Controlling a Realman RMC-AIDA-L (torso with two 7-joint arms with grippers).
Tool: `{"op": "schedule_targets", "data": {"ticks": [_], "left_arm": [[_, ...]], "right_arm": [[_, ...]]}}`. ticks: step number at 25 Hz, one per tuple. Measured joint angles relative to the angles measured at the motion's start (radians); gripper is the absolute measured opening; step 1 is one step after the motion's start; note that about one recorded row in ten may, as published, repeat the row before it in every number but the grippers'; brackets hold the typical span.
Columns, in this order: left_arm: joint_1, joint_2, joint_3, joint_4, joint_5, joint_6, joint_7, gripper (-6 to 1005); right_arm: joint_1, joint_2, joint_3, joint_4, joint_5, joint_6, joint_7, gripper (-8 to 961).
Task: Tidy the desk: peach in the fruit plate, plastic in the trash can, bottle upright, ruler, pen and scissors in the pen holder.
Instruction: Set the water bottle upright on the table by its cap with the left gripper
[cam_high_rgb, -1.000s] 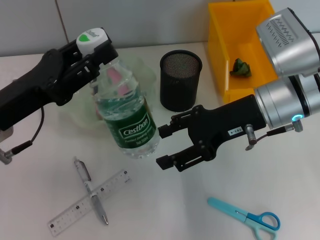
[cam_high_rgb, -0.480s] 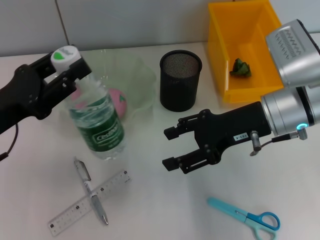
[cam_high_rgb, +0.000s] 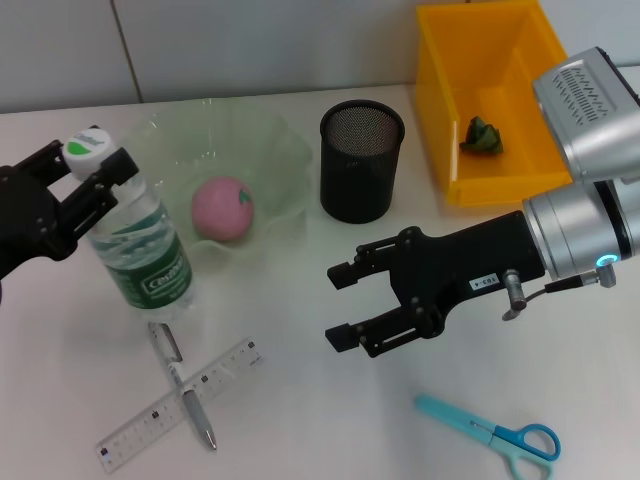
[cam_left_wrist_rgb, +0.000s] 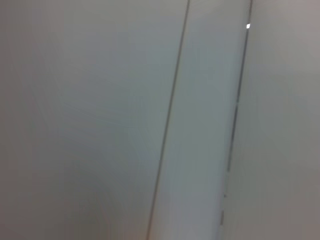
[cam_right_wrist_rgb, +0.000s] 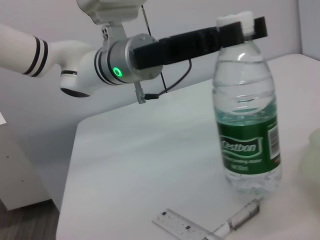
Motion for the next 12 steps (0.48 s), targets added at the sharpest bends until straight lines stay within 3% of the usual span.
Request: {"op": "schedule_targets", "data": {"ticks": [4, 12], "left_arm": [[0.020, -0.013, -0.056, -0.007, -0.003, -0.056, 0.054, 439], [0.021, -0.017, -0.124, -0.068, -0.004, -0.097, 0.118, 439]], "right_arm": [[-0.001, 0.001, 0.000, 0.000, 0.012, -0.014, 0.001, 770], [-0.004, 0.001, -0.002, 0.002, 0.013, -0.016, 0.003, 770]]}}
